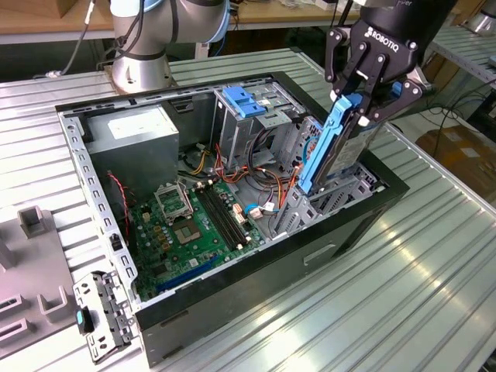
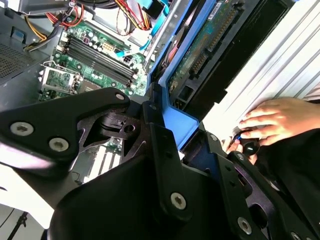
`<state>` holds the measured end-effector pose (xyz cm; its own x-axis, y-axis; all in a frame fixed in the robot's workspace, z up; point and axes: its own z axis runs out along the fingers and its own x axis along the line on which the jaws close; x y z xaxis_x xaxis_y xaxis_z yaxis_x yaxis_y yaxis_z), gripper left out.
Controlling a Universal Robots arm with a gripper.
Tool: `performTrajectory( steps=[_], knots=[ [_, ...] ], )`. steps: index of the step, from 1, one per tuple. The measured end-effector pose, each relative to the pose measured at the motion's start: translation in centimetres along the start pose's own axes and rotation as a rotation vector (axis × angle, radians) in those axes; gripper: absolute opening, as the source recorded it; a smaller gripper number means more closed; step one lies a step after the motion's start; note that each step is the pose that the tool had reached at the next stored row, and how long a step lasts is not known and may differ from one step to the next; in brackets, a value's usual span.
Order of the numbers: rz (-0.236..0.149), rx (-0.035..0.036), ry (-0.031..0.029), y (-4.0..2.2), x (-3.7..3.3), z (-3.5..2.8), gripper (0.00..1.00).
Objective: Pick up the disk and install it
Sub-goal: 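Insert the disk into the insertion slot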
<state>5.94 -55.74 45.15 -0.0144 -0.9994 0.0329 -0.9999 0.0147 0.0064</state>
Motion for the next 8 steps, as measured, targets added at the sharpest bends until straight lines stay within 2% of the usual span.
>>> performTrajectory(
  steps=[8],
  knots=[
    [0.0,-0.0063,0.0001,-0.18,-0.06,0.58,0.37]
  ],
)
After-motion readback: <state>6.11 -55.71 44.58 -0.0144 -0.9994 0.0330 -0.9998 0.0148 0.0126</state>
